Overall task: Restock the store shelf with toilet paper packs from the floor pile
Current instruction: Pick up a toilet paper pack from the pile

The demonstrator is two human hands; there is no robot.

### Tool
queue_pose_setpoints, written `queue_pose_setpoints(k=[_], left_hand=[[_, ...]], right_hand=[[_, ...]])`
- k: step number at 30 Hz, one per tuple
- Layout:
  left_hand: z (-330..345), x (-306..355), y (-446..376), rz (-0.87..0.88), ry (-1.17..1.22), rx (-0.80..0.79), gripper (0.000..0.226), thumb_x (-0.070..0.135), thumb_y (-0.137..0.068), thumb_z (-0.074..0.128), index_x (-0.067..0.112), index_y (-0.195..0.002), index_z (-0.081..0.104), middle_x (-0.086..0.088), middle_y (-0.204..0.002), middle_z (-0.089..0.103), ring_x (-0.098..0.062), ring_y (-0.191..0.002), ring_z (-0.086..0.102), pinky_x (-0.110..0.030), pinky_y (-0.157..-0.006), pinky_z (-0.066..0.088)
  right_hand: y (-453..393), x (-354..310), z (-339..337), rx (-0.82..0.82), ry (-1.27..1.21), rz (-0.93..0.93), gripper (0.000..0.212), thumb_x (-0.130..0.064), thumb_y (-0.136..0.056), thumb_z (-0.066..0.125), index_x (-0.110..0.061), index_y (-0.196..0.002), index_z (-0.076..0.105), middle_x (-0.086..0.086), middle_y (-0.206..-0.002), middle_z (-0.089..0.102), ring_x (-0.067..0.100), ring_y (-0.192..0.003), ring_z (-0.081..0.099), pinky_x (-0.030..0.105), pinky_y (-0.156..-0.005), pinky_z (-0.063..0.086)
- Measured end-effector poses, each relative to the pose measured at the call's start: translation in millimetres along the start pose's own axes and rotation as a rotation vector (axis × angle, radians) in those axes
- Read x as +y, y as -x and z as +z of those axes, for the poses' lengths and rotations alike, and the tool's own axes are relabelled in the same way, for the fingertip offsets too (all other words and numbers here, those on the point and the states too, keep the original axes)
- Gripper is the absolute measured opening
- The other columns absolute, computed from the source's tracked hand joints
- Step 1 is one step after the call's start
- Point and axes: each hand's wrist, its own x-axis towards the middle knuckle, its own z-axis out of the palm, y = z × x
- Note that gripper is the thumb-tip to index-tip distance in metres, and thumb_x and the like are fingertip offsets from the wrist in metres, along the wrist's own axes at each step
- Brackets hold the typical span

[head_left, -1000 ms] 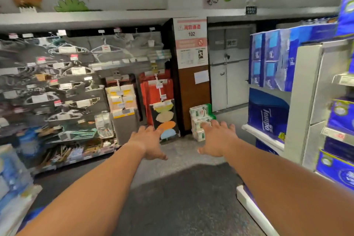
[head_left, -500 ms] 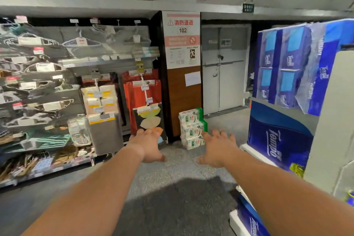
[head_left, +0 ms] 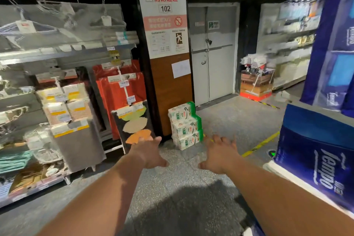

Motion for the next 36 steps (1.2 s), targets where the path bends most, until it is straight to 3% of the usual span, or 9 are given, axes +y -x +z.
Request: queue_pose_setpoints(k=[7,13,25,36], left_hand=[[2.5,0.3,-168.9,0.044,-0.005,-0.002,0.104,0.068,-0.078,0.072,0.024,-0.159,0.023,-0.007,-0.161,0.031,-0.033,-0.148,0.025,-0.046,-0.118,0.031],[-10.1,8.0,-322.1,0.007,0.035,-0.001,0.103,0.066,-0.079,0.074,0.024,-0.159,0.024,-0.007,-0.155,0.038,-0.032,-0.144,0.031,-0.047,-0.113,0.037],[-15.7,-2.3,-615.1,-0.079,0.147,-0.070,0.103,0.066,-0.079,0.072,0.024,-0.159,0.022,-0.008,-0.159,0.033,-0.034,-0.146,0.029,-0.048,-0.117,0.034],[-17.0,-24.6,-907.4,-0.050,0.140,-0.155,0.093,0.061,-0.079,0.073,0.025,-0.154,0.031,-0.006,-0.149,0.043,-0.032,-0.137,0.037,-0.048,-0.111,0.039]], right_hand=[[-168.2,12.5,20.8,0.021,-0.023,0.012,0.096,-0.074,-0.080,0.060,-0.025,-0.155,0.025,0.009,-0.155,0.037,0.035,-0.142,0.034,0.054,-0.113,0.029],[-332.0,44.8,33.4,-0.019,-0.053,-0.001,0.102,-0.074,-0.080,0.062,-0.023,-0.158,0.021,0.011,-0.158,0.033,0.040,-0.145,0.028,0.064,-0.117,0.021],[-628.2,98.6,40.5,-0.144,-0.004,-0.064,0.100,-0.071,-0.082,0.063,-0.025,-0.158,0.017,0.011,-0.159,0.029,0.037,-0.147,0.026,0.062,-0.119,0.019],[-899.4,138.5,52.4,-0.180,-0.038,-0.020,0.094,-0.069,-0.082,0.062,-0.027,-0.156,0.021,0.008,-0.156,0.034,0.036,-0.145,0.029,0.060,-0.118,0.021]])
